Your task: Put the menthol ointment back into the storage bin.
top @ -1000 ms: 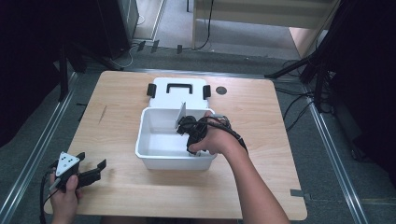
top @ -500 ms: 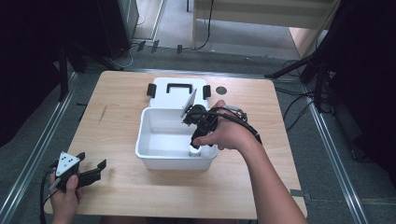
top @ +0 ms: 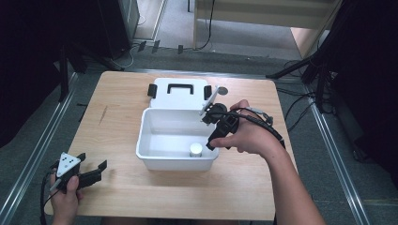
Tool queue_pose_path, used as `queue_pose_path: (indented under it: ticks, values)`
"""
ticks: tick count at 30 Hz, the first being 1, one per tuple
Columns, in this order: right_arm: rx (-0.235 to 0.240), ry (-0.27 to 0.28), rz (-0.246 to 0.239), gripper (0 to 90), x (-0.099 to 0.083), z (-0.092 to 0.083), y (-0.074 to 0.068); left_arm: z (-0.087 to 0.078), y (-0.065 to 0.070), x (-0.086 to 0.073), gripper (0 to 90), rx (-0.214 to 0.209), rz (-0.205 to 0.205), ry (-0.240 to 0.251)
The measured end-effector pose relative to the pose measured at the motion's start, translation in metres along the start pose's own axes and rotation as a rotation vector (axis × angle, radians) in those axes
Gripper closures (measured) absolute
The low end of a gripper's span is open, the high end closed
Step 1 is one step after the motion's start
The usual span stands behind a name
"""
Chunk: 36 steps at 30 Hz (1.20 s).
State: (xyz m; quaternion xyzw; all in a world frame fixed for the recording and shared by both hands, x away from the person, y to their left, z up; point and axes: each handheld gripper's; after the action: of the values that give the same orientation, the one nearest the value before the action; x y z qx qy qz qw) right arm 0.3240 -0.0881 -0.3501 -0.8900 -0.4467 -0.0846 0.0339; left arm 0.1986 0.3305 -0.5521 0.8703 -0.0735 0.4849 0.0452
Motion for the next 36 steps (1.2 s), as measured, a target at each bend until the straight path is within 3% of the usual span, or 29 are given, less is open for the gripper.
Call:
queue_pose_path:
  ticks: [19, 36]
  values:
    - [0.008, 0.004, 0.068, 16.4, -0.05, 0.017, 0.019, 0.0, 0.0, 0.0, 16.1, 0.0, 0.001, 0.003]
    - [0.017, 0.004, 0.142, 16.1, -0.096, 0.048, 0.038, 0.0, 0.0, 0.0, 16.1, 0.001, 0.002, 0.004]
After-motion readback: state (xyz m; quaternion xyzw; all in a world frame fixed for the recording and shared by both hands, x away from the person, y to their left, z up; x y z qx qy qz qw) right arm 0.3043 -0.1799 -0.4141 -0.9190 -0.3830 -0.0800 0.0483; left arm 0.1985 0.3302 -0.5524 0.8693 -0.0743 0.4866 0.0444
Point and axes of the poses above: each handheld gripper's, and its own axes: z roughly forward along the jaws, x roughly out of its top, y roughly to its right, and after that the axes turned 3 degrees about x, right-handed
